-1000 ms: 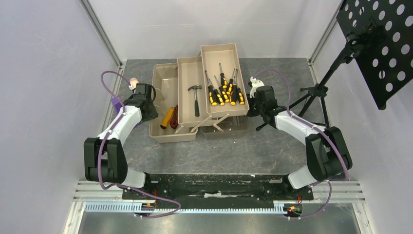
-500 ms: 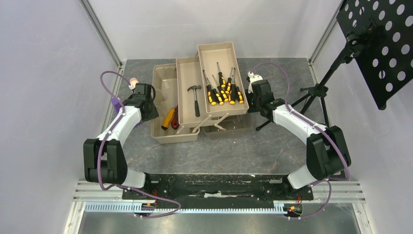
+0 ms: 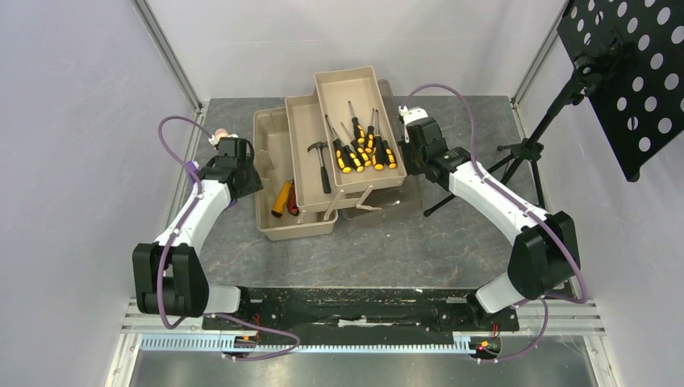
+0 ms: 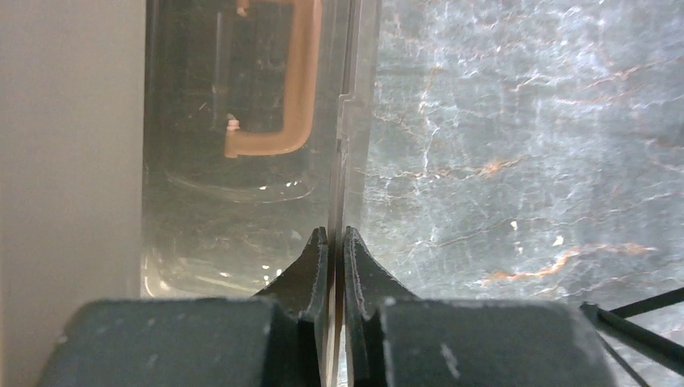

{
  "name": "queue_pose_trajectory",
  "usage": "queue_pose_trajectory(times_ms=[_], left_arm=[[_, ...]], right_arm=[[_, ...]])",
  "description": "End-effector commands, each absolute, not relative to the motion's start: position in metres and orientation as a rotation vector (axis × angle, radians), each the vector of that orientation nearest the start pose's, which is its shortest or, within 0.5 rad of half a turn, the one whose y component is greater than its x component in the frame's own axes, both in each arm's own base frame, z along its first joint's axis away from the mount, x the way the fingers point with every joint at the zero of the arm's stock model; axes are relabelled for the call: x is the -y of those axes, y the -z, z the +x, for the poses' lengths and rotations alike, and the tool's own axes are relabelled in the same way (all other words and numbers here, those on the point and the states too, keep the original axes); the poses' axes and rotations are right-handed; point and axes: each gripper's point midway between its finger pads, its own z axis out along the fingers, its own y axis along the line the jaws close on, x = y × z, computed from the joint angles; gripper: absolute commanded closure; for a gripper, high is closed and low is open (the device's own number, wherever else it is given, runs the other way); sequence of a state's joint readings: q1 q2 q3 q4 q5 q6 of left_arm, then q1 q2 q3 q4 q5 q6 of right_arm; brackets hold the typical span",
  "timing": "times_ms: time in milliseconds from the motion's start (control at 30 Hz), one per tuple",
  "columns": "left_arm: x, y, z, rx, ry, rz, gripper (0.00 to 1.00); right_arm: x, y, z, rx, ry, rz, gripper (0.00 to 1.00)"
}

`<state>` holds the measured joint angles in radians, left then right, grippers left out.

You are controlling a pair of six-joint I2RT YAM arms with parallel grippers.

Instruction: Pack the tool kit

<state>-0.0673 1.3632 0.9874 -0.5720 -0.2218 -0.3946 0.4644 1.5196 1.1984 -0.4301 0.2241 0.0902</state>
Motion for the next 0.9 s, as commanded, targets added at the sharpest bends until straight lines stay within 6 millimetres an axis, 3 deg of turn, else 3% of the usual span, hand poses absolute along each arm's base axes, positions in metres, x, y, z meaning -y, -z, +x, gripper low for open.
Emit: queue_pose_trajectory(times_ms=[0, 200, 333, 533, 700, 867], left_arm=[[-0.002, -0.131, 0.337, -2.355, -0.054, -0.501, 0.46], [0.002, -0.129, 0.335, -2.360, -0.030, -0.522, 0.44], [0.003, -0.131, 0.331, -2.353, -0.018, -0.542, 0.36], [0.008, -0.150, 0.324, -2.269, 0.086, -0.622, 0.29], [0.036, -0.153, 0.318, -2.212, 0.323, -0.683, 0.28], [0.073, -0.128, 0.311, -2.253, 0.593, -0.733, 0.28]], right_arm=[[-0.152, -0.246, 0.399, -2.055, 0.046, -0.379, 1.00], [-0.162, -0.265, 0.401, -2.014, 0.032, -0.417, 1.00], [-0.163, -0.285, 0.405, -1.974, 0.086, -0.447, 1.00], [-0.151, -0.332, 0.411, -1.885, 0.235, -0.461, 1.00], [-0.151, -0.372, 0.413, -1.789, 0.334, -0.499, 1.00], [-0.167, -0.397, 0.407, -1.702, 0.397, -0.557, 1.00]])
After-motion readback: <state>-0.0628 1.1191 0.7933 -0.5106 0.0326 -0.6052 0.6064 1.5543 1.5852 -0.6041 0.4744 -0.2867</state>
